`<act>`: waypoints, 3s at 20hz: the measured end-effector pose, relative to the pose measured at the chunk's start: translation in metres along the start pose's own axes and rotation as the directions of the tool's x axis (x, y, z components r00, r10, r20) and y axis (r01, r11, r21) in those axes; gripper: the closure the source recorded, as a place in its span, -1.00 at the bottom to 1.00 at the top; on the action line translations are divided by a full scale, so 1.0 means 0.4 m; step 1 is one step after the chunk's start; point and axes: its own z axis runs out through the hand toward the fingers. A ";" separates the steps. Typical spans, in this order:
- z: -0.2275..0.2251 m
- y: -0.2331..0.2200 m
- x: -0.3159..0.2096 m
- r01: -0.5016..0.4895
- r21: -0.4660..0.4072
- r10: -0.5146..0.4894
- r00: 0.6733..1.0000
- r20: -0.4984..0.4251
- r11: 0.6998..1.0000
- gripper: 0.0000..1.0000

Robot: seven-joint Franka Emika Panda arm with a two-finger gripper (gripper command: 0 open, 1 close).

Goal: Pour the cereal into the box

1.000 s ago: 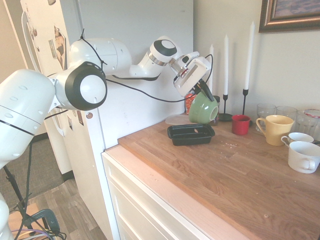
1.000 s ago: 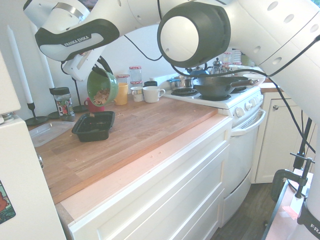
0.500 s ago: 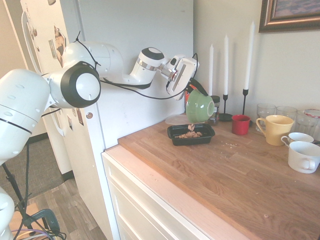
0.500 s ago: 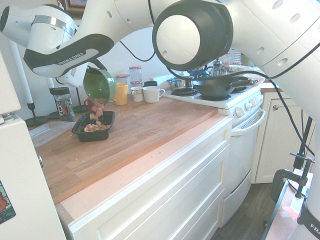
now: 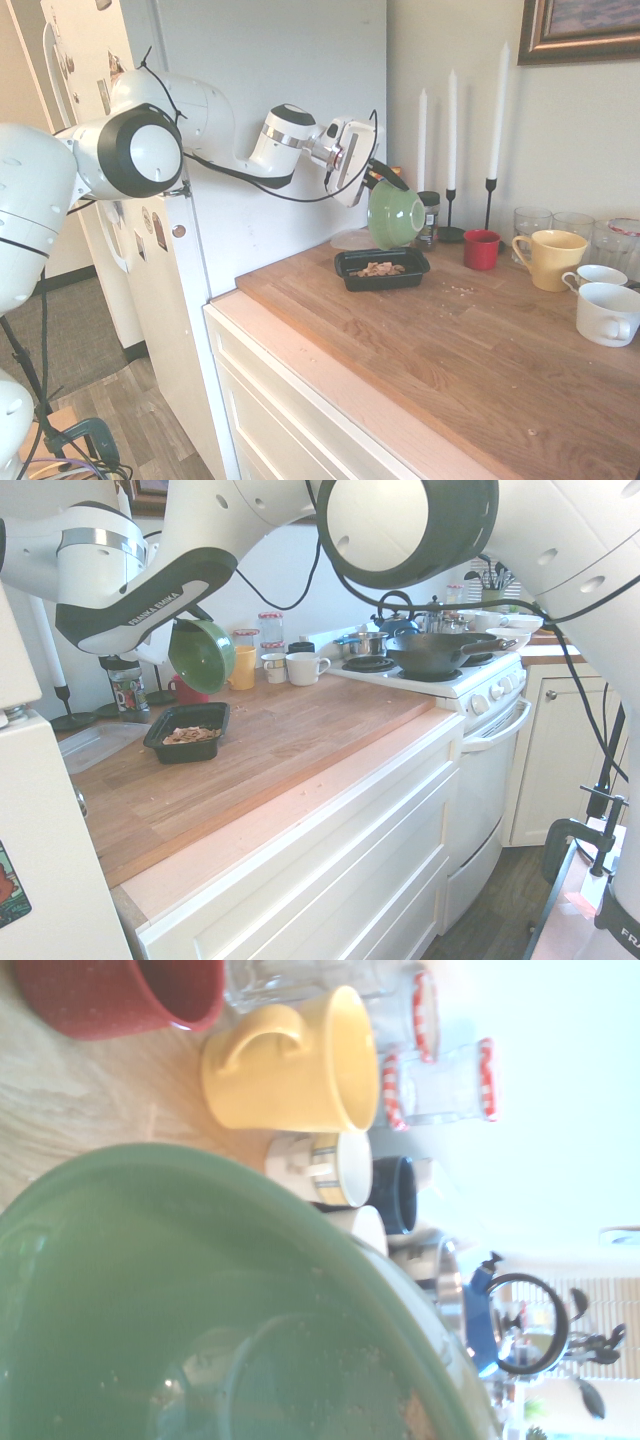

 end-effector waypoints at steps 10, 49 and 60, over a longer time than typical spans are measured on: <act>-0.023 0.018 -0.043 -0.032 0.032 0.034 0.997 -0.070 0.999 1.00; 0.901 0.410 -0.150 -0.773 0.346 -0.119 0.336 0.934 0.532 1.00; 1.104 0.357 -0.151 -0.799 0.297 -0.116 0.278 0.954 0.524 1.00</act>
